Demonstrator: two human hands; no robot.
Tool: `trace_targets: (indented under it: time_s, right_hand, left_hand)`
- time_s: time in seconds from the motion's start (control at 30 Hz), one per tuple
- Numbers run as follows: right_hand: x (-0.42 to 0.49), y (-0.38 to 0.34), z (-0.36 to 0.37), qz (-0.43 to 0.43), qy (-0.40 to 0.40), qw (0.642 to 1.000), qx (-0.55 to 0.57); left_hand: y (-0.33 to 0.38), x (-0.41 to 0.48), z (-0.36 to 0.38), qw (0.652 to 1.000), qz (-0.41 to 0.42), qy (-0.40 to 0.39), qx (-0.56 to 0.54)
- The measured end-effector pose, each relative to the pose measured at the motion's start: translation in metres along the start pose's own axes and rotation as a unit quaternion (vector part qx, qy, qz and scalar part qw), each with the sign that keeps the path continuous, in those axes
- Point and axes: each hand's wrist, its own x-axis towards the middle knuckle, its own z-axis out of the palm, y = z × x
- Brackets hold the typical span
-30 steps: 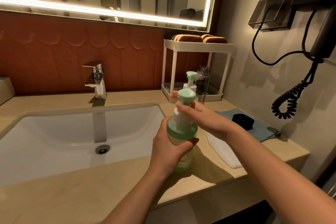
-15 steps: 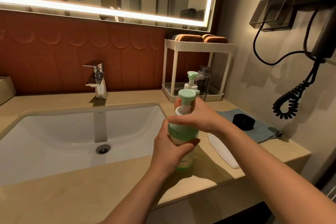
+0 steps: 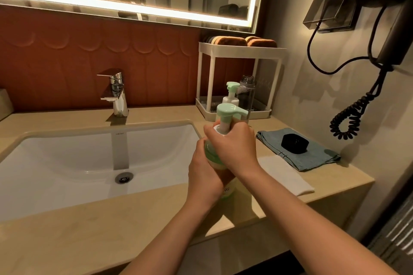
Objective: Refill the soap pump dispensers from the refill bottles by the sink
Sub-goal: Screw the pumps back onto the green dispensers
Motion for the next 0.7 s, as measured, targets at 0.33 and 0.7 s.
trace_targets:
  time_s: [0.33, 0.7]
  right_hand:
    - [0.027, 0.007, -0.061, -0.008, -0.317, 0.945, 0.083]
    - [0.045, 0.011, -0.036, -0.014, -0.449, 0.88, 0.156]
  left_hand:
    - [-0.004, 0.005, -0.009, 0.998, 0.023, -0.058, -0.009]
    - [-0.01, 0.034, -0.039, 0.949, -0.054, -0.304, -0.058]
